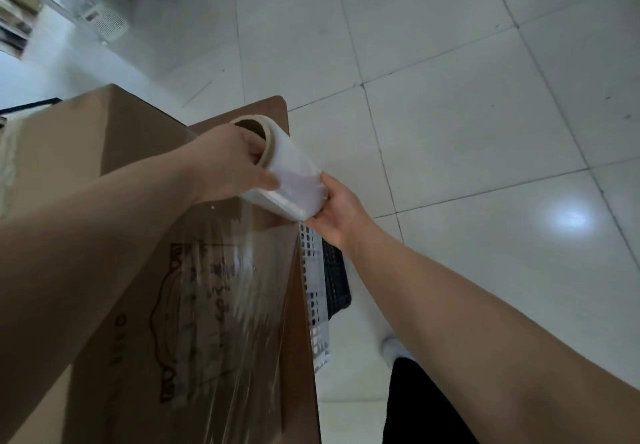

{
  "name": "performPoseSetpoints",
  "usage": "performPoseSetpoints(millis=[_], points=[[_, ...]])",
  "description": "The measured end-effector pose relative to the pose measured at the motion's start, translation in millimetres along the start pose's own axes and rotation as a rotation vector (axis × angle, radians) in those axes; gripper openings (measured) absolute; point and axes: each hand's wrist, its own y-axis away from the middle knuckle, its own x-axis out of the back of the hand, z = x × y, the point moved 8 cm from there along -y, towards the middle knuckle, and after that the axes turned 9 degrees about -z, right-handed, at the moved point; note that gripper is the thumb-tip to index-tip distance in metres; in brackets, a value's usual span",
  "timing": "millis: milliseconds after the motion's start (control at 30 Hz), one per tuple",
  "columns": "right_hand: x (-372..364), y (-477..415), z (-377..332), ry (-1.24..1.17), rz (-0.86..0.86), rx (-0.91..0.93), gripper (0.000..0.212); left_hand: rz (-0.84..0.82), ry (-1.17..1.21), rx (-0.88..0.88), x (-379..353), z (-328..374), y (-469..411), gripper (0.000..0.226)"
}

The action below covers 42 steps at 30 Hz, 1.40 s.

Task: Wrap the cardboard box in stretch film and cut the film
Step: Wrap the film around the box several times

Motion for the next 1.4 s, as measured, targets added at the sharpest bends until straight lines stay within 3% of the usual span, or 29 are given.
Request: performPoseSetpoints(millis=[100, 167, 300, 500, 633, 700, 800, 900, 1067, 1300, 1400], points=[[-5.9, -6.0, -4.1, -0.024, -0.023, 0.016, 0.029, 0.053, 0.115, 0.078, 7.7, -10.2, -13.3, 0.041], [-11.5, -10.1, -7.7, -0.04, -0.032, 0.015, 0.033, 0.081, 0.174, 0.07, 14.2, -13.9, -16.9, 0.034], [-19.0, -22.0, -13.5, 0.066, 0.025, -0.002, 0.021, 0.008, 0.056, -0.047, 26.2, -13.4, -21.5, 0.022], [-36.4, -46.5, -32.4, 0.066, 0.064, 0.029, 0.019, 0.006, -0.046, -0.076, 44.7, -24.3, -34.8, 0.024], [-43.3, -61.7, -36.5, 0.084, 0.038, -0.015, 0.025, -0.058, -0.006, -0.036, 49.4, -30.3, -48.2, 0.03], [-45.6, -68.4, -36.2, 0.062, 0.02, -0.047, 0.024, -0.037, 0.072, 0.013, 57.0, -30.6, -57.3, 0.017], [-46.5, -76.9, -35.1, 0.043, -0.008, -0.098, 0.034, 0.0, 0.251, 0.158, 63.1, -37.3, -75.5, 0.049], [-45.8, -80.6, -37.8, 0.073, -0.02, -0.151, 0.043, -0.014, 0.369, 0.24, 61.6, -38.1, -85.2, 0.041], [-45.3, -96.8, -58.9, 0.12, 0.001, -0.199, 0.044, -0.05, 0.286, 0.226, 73.8, -38.2, -89.9, 0.02], [-64.9, -124.0, -74.7, 0.18, 0.003, -0.247, 0.039, -0.119, 0.12, 0.249, 89.9, -54.2, -100.5, 0.028], [-71.5, -135.0, -72.4, 0.146, -0.019, -0.257, 0.037, -0.118, 0.226, 0.307, 92.7, -67.6, -105.7, 0.03]])
